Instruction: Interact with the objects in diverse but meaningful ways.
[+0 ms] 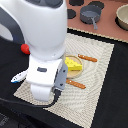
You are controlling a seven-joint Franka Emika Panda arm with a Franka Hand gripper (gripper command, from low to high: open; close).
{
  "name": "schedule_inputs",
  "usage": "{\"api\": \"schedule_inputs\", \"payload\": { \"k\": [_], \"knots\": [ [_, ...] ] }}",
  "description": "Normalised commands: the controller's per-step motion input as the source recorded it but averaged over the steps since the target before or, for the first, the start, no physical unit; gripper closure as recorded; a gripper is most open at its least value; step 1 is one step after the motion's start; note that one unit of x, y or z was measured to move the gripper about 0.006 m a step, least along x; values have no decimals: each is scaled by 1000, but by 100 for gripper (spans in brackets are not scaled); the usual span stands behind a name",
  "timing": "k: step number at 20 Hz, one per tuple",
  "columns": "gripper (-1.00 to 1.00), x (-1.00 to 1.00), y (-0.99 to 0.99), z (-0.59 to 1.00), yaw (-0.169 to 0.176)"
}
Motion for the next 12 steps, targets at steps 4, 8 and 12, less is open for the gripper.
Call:
{"api": "schedule_inputs", "payload": {
  "k": [4, 8, 12],
  "knots": [
    [-100, -661, 596, 464, 61],
    [-100, -585, 742, 332, 44],
    [-100, -555, 756, 211, 44]
  ]
}}
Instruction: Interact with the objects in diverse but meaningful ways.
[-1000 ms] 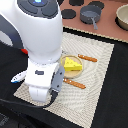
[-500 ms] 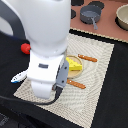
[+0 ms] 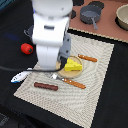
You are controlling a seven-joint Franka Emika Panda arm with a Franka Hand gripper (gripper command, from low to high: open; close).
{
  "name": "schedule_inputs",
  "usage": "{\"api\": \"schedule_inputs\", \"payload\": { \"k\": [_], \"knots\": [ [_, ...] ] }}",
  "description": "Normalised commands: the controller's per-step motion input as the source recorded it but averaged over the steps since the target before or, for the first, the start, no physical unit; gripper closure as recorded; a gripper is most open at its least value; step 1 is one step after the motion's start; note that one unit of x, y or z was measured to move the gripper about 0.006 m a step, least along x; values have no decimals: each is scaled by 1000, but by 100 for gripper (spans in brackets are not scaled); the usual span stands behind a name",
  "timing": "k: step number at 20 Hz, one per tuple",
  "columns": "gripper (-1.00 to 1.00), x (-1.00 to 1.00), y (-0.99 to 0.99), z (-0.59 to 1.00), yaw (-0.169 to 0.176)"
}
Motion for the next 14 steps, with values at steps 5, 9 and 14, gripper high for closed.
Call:
{"api": "schedule_inputs", "payload": {
  "k": [5, 9, 14],
  "knots": [
    [-100, -563, 733, 105, 52],
    [-100, -579, 681, 7, 64],
    [-100, -688, 553, -108, 83]
  ]
}}
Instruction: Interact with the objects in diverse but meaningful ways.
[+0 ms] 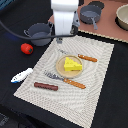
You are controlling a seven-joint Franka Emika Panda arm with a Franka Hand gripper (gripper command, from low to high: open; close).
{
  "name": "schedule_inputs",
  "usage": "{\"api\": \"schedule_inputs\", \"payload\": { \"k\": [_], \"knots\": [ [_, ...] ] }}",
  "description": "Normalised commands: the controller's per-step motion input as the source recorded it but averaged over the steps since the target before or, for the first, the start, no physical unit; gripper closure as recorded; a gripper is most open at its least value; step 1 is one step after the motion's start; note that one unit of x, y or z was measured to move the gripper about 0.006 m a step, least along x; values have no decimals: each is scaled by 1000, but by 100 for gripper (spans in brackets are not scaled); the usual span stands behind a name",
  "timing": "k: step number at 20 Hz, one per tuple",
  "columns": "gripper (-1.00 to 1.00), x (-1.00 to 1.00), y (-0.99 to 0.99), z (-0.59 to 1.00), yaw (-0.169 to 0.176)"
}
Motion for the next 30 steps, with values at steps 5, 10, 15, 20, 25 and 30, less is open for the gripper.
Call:
{"api": "schedule_inputs", "payload": {
  "k": [5, 10, 15, 20, 25, 30],
  "knots": [
    [-100, -930, 172, -362, 115],
    [-100, -1000, 5, -477, 105],
    [-100, -1000, 0, -523, 90],
    [-100, -995, 0, -529, 77],
    [-100, -684, -119, -481, 41],
    [-100, -159, -279, -372, 0]
  ]
}}
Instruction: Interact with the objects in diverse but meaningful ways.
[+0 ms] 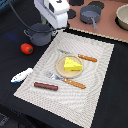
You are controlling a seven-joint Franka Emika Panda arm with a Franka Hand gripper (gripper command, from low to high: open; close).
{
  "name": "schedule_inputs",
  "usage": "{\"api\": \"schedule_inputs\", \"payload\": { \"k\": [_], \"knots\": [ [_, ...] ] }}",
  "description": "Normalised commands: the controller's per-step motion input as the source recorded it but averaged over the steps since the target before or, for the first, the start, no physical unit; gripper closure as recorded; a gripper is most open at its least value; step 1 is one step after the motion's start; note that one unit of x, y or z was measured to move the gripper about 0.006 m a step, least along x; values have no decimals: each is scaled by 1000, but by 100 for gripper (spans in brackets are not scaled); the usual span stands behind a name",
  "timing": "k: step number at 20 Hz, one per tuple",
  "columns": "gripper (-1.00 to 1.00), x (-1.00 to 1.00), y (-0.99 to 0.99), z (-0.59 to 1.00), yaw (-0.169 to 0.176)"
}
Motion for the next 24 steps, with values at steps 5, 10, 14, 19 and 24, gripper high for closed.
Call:
{"api": "schedule_inputs", "payload": {
  "k": [5, 10, 14, 19, 24],
  "knots": [
    [-100, -45, -233, -307, 0],
    [-100, -119, -65, -364, 11],
    [-100, -146, -34, -286, 17],
    [100, -152, -62, -214, 19],
    [100, -175, -90, -209, 20]
  ]
}}
